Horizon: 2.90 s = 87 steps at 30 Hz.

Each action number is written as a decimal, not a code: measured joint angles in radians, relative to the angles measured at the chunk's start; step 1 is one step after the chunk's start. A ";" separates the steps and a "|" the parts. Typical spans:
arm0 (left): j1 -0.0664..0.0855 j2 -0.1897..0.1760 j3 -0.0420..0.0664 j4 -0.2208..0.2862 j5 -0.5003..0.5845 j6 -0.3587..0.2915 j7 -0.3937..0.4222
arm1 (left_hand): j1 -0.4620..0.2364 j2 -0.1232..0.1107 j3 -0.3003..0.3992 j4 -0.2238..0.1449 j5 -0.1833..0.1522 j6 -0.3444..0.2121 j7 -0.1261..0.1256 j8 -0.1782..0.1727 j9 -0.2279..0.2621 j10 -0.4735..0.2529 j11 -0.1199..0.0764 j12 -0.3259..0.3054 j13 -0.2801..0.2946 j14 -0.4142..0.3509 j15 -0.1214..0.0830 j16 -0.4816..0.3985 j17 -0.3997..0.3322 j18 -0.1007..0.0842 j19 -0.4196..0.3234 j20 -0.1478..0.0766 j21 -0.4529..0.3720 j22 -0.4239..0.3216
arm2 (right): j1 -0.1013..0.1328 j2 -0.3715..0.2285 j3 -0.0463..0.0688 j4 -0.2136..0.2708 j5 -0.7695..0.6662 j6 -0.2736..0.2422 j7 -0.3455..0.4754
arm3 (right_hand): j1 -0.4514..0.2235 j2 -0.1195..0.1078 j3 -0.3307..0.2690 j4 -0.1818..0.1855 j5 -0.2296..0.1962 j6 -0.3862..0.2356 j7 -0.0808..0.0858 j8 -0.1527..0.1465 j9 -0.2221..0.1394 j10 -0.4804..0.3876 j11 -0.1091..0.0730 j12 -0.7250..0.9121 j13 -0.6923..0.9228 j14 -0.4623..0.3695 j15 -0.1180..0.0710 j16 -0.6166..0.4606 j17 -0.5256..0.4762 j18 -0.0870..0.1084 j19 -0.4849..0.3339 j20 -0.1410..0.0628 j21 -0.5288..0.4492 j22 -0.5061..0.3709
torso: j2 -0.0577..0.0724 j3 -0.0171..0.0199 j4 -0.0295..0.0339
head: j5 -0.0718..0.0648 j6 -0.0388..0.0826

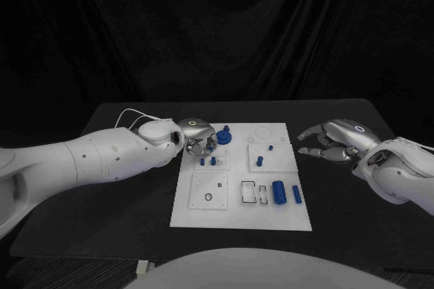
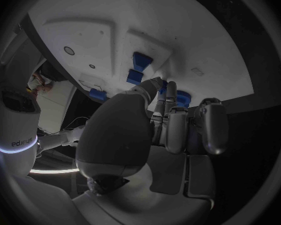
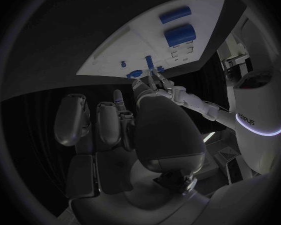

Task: Assemble the parts on the task board

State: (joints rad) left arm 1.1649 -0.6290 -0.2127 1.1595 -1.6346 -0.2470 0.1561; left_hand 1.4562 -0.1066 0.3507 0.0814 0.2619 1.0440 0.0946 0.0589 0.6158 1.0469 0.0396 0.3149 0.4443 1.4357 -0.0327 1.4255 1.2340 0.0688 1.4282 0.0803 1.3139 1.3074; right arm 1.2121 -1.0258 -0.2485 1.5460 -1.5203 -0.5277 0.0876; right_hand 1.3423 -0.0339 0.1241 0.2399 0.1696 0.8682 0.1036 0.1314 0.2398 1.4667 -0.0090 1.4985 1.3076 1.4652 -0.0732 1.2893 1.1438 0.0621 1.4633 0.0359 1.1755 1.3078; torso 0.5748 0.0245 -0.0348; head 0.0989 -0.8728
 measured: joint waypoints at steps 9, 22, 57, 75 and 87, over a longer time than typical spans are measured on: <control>-0.005 -0.006 -0.002 -0.007 0.000 0.009 -0.021 | -0.049 -0.032 -0.045 0.045 -0.141 -0.232 -0.046 0.007 -0.088 -0.105 0.029 -0.041 -0.003 -0.026 0.017 -0.016 -0.033 0.000 -0.022 0.014 -0.044 0.000 | 0.000 -0.001 0.000 0.000 0.000 0.000 0.000 | 0.000 0.000 0.000 0.000 0.000 0.000 0.000 0.000 0.000 0.000 0.000 0.000 0.000 0.000 0.000 0.000 0.000 0.000 0.000 0.000 0.000 0.000 | 0.000 -0.0002 0.0001 | -0.002 0.000; -0.005 -0.066 -0.002 -0.009 -0.001 -0.109 -0.019 | -0.047 -0.034 -0.132 0.090 -0.200 -0.292 -0.082 0.007 -0.129 -0.186 0.025 0.071 0.097 -0.035 0.018 -0.016 -0.039 0.000 -0.025 0.014 -0.053 0.000 | 0.012 -0.027 -0.001 0.032 0.000 -0.003 -0.001 | 0.000 0.000 -0.003 -0.003 0.000 0.000 0.000 0.000 -0.001 0.000 0.000 -0.004 0.000 0.000 0.000 0.000 -0.002 0.000 0.000 0.000 0.000 0.000 | -0.001 -0.0014 0.0000 | -0.001 0.000; 0.079 -0.320 -0.003 0.362 1.257 -0.033 0.488 | -0.140 0.161 -0.497 0.210 0.067 -0.655 0.052 0.638 -0.041 -0.924 0.152 0.559 0.159 -1.175 0.215 -0.678 -0.774 0.054 -0.924 0.152 -1.203 -0.127 | 0.214 0.105 0.001 0.017 -0.097 0.384 -0.177 | 0.094 -0.147 0.216 -0.114 0.301 -0.012 -0.008 0.011 0.099 -0.788 0.074 -0.948 -0.683 -0.172 0.047 -0.203 -0.257 0.071 -0.214 0.043 -0.441 0.000 | 0.031 -0.0384 0.0405 | -0.025 0.000; 0.063 -0.315 -0.003 0.372 1.388 0.068 0.516 | -0.026 0.255 -0.601 0.207 0.119 -0.648 -0.002 0.107 -0.506 -1.013 0.107 0.253 -0.376 -1.275 0.226 -0.981 -1.134 0.079 -1.078 0.206 -1.247 -0.315 | 0.103 0.159 0.000 -0.070 -0.128 0.393 -0.164 | 0.059 -0.132 0.160 -0.124 0.152 -0.025 0.033 -0.055 0.026 -0.710 0.104 -1.128 -0.924 -0.084 0.063 -0.093 -0.150 0.071 -0.114 0.057 -0.289 0.000 | 0.053 -0.0714 0.0855 | -0.075 0.000; 0.059 -0.299 -0.004 0.335 1.400 0.107 0.518 | 0.042 0.263 -0.594 0.200 0.187 -0.540 0.027 0.093 -0.509 -1.012 0.095 0.249 -0.394 -1.251 0.245 -0.977 -1.168 0.078 -1.074 0.213 -1.247 -0.364 | 0.075 0.195 0.001 -0.123 -0.133 0.369 -0.135 | 0.065 -0.120 0.188 -0.127 0.227 0.029 0.036 -0.055 -0.001 -0.583 0.101 -1.188 -1.028 -0.067 0.060 -0.081 -0.135 0.061 -0.100 0.057 -0.258 0.000 | 0.052 -0.0711 0.0925 | -0.086 0.000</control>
State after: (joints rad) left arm 1.2237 -0.9278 -0.2163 1.4949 -0.2346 -0.1402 0.6740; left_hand 1.4982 0.1565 -0.2436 0.2812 0.4494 0.5040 0.1216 0.1519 0.1066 0.0349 0.1351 0.5640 0.0507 0.1846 0.2126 0.4483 0.0659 0.1471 0.3547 0.2931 0.0673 0.9431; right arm 1.2872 -0.8307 -0.2478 1.4229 -1.6532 -0.1591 -0.0470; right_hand 1.4068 -0.1535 0.3125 0.1125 0.3969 0.8968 0.1394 0.0764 0.2390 0.8833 0.0924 0.3103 0.2796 1.3978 -0.0130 1.2083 1.0083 0.1234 1.3633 0.0929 0.9179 1.3078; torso 0.6269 -0.0466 0.0577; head 0.0129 -0.8725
